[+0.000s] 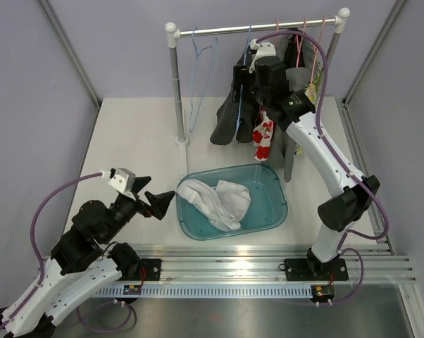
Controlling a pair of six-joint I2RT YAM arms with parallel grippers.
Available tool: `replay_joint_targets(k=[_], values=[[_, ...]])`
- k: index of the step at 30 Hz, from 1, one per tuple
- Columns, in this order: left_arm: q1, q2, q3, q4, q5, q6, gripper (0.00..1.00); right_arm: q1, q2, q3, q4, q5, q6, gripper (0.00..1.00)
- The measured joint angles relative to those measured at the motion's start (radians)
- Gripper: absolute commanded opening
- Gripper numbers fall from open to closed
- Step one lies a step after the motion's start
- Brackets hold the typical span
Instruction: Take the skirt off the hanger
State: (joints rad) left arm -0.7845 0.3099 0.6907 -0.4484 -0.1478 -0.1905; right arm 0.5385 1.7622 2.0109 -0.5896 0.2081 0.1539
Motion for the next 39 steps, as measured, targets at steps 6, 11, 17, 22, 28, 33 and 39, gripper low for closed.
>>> replay_joint_targets(k=[6, 11, 17, 22, 28, 33, 39], values=[[0.0, -0.044, -0.028, -0.011, -0.021, -0.017, 0.99, 0.0, 0.014, -0.001, 0.064, 0.048, -0.004, 0.18], [0.0, -0.056, -0.05, -0.015, -0.026, -0.029, 0.99, 0.001, 0.03, 0.032, 0.066, 0.063, -0.008, 0.0], [0.0, -0.062, -0.059, -0.014, -0.026, -0.043, 0.99, 0.002, 0.063, 0.118, 0.021, 0.062, -0.027, 0.0], [0.0, -0.073, -0.059, -0.014, -0.026, -0.047, 0.99, 0.003, 0.064, 0.177, 0.015, 0.04, -0.063, 0.0], [0.0, -0.082, -0.06, -0.014, -0.026, -0.05, 0.99, 0.003, 0.045, 0.222, 0.015, -0.029, -0.09, 0.0], [0.0, -0.088, -0.063, -0.019, -0.026, -0.054, 0.99, 0.003, -0.032, 0.144, 0.015, -0.103, -0.113, 0.0], [0.0, -0.093, -0.063, -0.02, -0.026, -0.054, 0.99, 0.003, -0.139, 0.03, -0.008, -0.185, -0.161, 0.0]])
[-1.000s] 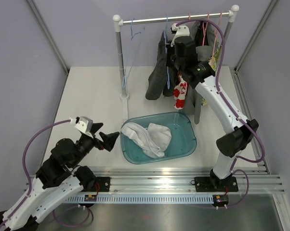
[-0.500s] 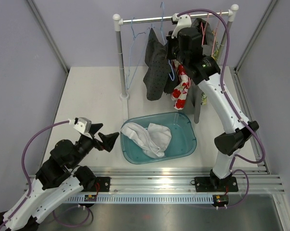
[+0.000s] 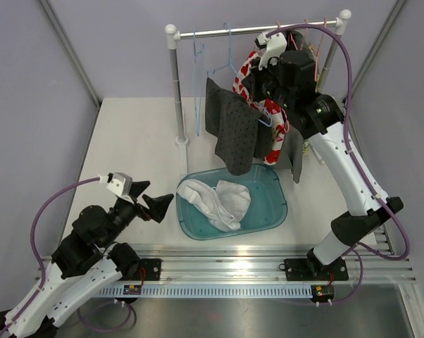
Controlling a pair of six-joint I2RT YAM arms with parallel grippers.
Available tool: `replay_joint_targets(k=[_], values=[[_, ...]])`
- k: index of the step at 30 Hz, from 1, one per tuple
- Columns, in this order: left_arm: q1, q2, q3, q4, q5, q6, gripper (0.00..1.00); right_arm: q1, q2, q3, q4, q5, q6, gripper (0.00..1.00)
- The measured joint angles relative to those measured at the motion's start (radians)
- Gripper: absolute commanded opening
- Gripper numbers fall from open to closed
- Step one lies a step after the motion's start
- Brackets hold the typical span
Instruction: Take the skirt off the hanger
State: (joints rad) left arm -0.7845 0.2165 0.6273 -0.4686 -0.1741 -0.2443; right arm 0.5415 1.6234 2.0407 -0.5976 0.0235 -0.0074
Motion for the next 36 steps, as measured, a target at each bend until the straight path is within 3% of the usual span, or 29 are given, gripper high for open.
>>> replay_joint_targets(k=[11, 22, 32, 33, 34, 36], values=[[0.0, 0.093, 0.0, 0.072, 0.022, 0.0, 0.99, -0.001, -0.051, -0.126, 0.041, -0.084, -0.011, 0.0], [0.0, 0.15, -0.029, 0.164, 0.081, -0.004, 0.99, -0.002, -0.234, -0.407, 0.116, -0.169, -0.011, 0.0], [0.0, 0.304, -0.033, 0.275, 0.167, -0.027, 0.99, -0.002, -0.242, -0.421, 0.133, -0.199, -0.012, 0.0], [0.0, 0.307, -0.033, 0.281, 0.17, -0.027, 0.99, -0.002, -0.233, -0.412, 0.13, -0.2, -0.013, 0.02], [0.0, 0.307, -0.033, 0.285, 0.172, -0.027, 0.99, -0.002, -0.225, -0.404, 0.129, -0.2, -0.014, 0.15], [0.0, 0.302, -0.033, 0.29, 0.173, -0.027, 0.99, -0.002, -0.2, -0.382, 0.127, -0.202, -0.017, 0.28]])
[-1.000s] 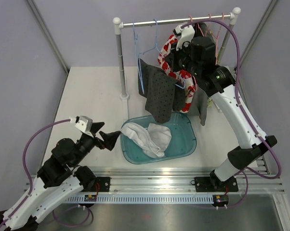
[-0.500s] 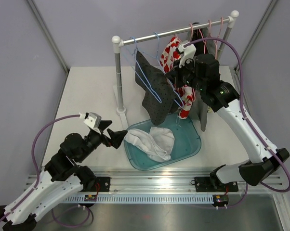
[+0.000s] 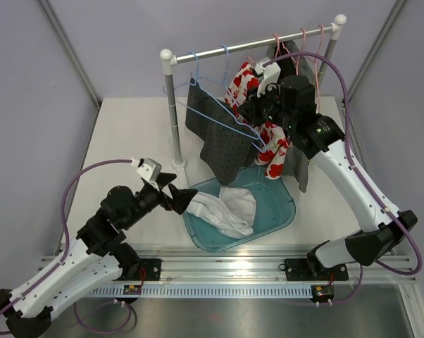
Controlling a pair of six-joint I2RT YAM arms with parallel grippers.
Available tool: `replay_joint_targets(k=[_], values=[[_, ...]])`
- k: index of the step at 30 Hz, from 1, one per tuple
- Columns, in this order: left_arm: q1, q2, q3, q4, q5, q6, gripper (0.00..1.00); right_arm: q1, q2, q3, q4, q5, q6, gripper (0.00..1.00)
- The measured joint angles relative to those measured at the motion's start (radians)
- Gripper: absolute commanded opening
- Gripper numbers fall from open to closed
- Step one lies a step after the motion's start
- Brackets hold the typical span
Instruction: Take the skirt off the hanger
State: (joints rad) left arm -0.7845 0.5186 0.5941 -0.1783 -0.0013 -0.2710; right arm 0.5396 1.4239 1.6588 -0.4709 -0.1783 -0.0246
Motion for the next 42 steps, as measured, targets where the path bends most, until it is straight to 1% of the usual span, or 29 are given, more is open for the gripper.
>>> replay_joint_targets(k=[1, 2, 3, 4, 5, 7, 8, 9, 11, 12, 17, 20, 24, 27, 29, 33, 35, 38, 42], values=[[0.0, -0.006, 0.0, 0.001, 0.001, 0.0, 0.99, 0.0, 0.015, 0.012, -0.01, -0.003, -0.003, 0.4], [0.0, -0.014, 0.0, 0.0, 0.001, 0.0, 0.99, 0.0, 0.03, 0.024, -0.024, -0.008, -0.008, 0.46], [0.0, -0.023, 0.0, 0.0, 0.0, 0.0, 0.99, 0.0, 0.047, 0.034, -0.033, -0.011, -0.011, 0.48], [0.0, -0.032, 0.0, -0.002, 0.0, 0.0, 0.99, 0.0, 0.066, 0.046, -0.049, -0.017, -0.019, 0.53], [0.0, -0.04, 0.0, -0.005, 0.0, 0.0, 0.99, 0.0, 0.082, 0.054, -0.057, -0.021, -0.023, 0.56], [0.0, -0.059, 0.0, -0.009, 0.0, 0.001, 0.99, 0.0, 0.122, 0.082, -0.078, -0.028, -0.032, 0.56], [0.0, -0.068, 0.0, -0.011, -0.002, 0.001, 0.99, 0.0, 0.142, 0.094, -0.087, -0.031, -0.035, 0.5], [0.0, -0.076, 0.0, -0.014, -0.005, 0.001, 0.99, 0.0, 0.161, 0.109, -0.095, -0.034, -0.04, 0.38], [0.0, -0.088, 0.0, -0.015, -0.009, 0.003, 0.99, 0.0, 0.195, 0.135, -0.105, -0.034, -0.055, 0.09], [0.0, -0.093, 0.0, -0.015, -0.013, 0.006, 0.99, 0.0, 0.212, 0.15, -0.108, -0.033, -0.055, 0.0], [0.0, -0.085, 0.0, -0.013, -0.066, 0.034, 0.99, -0.001, 0.264, 0.226, -0.138, -0.022, -0.052, 0.0], [0.0, -0.047, 0.0, 0.006, -0.121, 0.068, 0.99, -0.001, 0.278, 0.28, -0.167, -0.012, -0.055, 0.0], [0.023, 0.083, 0.026, 0.024, -0.175, 0.117, 0.99, -0.001, 0.295, 0.365, -0.187, 0.001, -0.059, 0.0], [0.094, 0.177, 0.051, 0.045, -0.167, 0.121, 0.99, -0.001, 0.284, 0.376, -0.176, 0.003, -0.063, 0.0], [0.173, 0.218, 0.055, 0.059, -0.137, 0.115, 0.99, 0.0, 0.271, 0.376, -0.175, 0.003, -0.069, 0.0], [0.357, 0.284, 0.063, 0.106, -0.02, 0.071, 0.98, 0.0, 0.224, 0.352, -0.183, 0.002, -0.096, 0.0], [0.415, 0.316, 0.073, 0.127, 0.038, 0.048, 0.98, 0.0, 0.182, 0.327, -0.195, 0.0, -0.112, 0.0], [0.443, 0.333, 0.08, 0.15, 0.116, 0.025, 0.98, 0.0, 0.107, 0.291, -0.23, 0.0, -0.138, 0.0], [0.443, 0.285, 0.08, 0.137, 0.211, 0.02, 0.99, -0.001, 0.01, 0.262, -0.293, -0.025, -0.179, 0.0]])
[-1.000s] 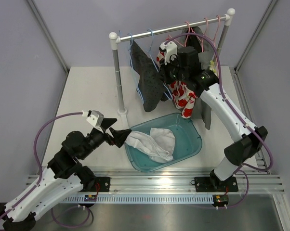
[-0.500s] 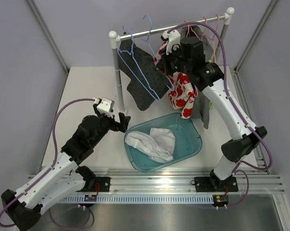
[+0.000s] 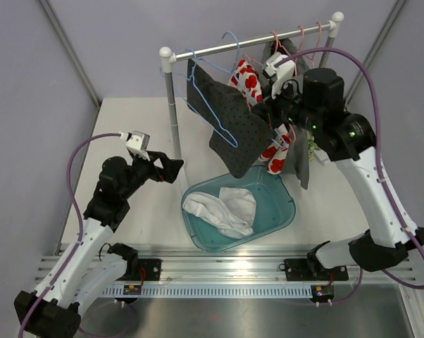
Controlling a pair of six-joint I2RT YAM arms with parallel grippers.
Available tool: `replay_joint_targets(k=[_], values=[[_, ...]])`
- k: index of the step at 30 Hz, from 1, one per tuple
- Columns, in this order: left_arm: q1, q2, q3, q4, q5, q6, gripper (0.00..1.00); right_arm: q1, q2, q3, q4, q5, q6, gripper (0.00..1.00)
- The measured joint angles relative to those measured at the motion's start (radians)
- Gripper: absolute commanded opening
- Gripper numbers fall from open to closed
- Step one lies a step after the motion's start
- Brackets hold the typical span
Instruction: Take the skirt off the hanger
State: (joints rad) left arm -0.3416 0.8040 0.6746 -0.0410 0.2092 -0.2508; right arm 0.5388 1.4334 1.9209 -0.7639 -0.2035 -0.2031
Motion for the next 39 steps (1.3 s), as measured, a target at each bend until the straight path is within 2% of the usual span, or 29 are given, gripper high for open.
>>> replay_joint_targets(k=[6, 10, 15, 19, 21, 24, 27, 33, 37, 39], values=[[0.0, -0.217, 0.0, -0.083, 0.127, 0.037, 0.99, -0.014, -0.154, -0.018, -0.123, -0.051, -0.082, 0.0], [0.0, -0.322, 0.005, -0.127, 0.216, 0.06, 0.99, -0.071, -0.252, -0.023, -0.19, -0.071, -0.135, 0.0], [0.0, -0.337, 0.034, -0.134, 0.334, 0.029, 0.99, -0.128, -0.342, -0.019, -0.278, -0.106, -0.189, 0.0], [-0.032, -0.286, 0.084, -0.105, 0.403, -0.042, 0.99, -0.151, -0.396, -0.006, -0.375, -0.24, -0.235, 0.0], [-0.1, -0.251, 0.127, -0.102, 0.394, -0.056, 0.99, -0.176, -0.422, -0.006, -0.414, -0.301, -0.248, 0.0], [-0.289, -0.198, 0.202, -0.108, 0.319, -0.055, 0.99, -0.208, -0.457, -0.006, -0.455, -0.375, -0.258, 0.0], [-0.474, -0.146, 0.265, -0.114, 0.219, -0.044, 0.99, -0.229, -0.485, 0.001, -0.472, -0.438, -0.252, 0.0], [-0.745, -0.024, 0.333, -0.115, 0.005, -0.013, 0.99, -0.252, -0.492, -0.012, -0.432, -0.592, -0.158, 0.0], [-0.877, 0.079, 0.38, -0.116, -0.158, 0.009, 0.99, -0.256, -0.472, -0.064, -0.374, -0.64, -0.085, 0.0], [-0.901, 0.115, 0.388, -0.115, -0.206, 0.015, 0.99, -0.257, -0.454, -0.08, -0.348, -0.656, -0.057, 0.0]])
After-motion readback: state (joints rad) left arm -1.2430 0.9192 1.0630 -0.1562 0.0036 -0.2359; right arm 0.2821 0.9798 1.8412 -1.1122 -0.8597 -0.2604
